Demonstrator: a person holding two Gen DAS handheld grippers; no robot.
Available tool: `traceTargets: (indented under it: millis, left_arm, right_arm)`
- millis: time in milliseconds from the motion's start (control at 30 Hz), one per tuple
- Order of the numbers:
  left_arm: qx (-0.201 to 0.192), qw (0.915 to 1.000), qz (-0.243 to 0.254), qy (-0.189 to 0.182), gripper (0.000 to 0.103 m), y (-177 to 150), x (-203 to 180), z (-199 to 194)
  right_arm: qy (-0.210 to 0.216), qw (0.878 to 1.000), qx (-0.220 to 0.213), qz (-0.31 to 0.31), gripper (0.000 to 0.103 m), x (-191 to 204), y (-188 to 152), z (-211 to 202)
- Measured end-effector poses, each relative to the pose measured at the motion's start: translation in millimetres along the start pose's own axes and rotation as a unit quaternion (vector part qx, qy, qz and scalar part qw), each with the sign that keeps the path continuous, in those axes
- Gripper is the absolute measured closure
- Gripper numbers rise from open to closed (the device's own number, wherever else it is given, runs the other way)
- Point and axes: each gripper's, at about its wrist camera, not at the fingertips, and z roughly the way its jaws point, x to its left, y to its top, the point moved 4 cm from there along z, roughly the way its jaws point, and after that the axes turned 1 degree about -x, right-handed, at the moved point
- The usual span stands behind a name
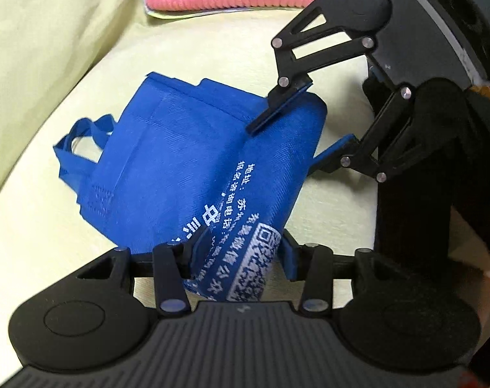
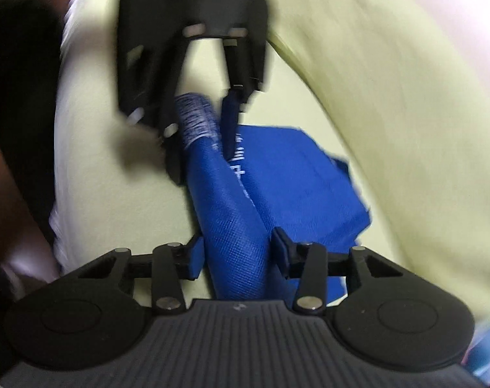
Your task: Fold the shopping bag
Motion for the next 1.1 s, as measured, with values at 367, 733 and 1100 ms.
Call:
traceTargets:
  millis: [367,733,1100]
  left_arm:
    - [-0.007,0.9993,-0.011,-0.034,0.056,-13,-24,-11]
    - [-0.071,0.9949,0.034,0.063,0.053,-9,-30,-66]
    - [-0.037,0.9974,-0.044,0.043,0.052,-9,-7,-28]
  right_arm:
    - [0.193,0.972,0.086,0.1,0.065,-32,10,-6]
    - [0.308,0.921,0.141,0.19,0.063,-69,7,9]
    - [0.319,0.899,0.115,0.276,0.065,-80,-10,11]
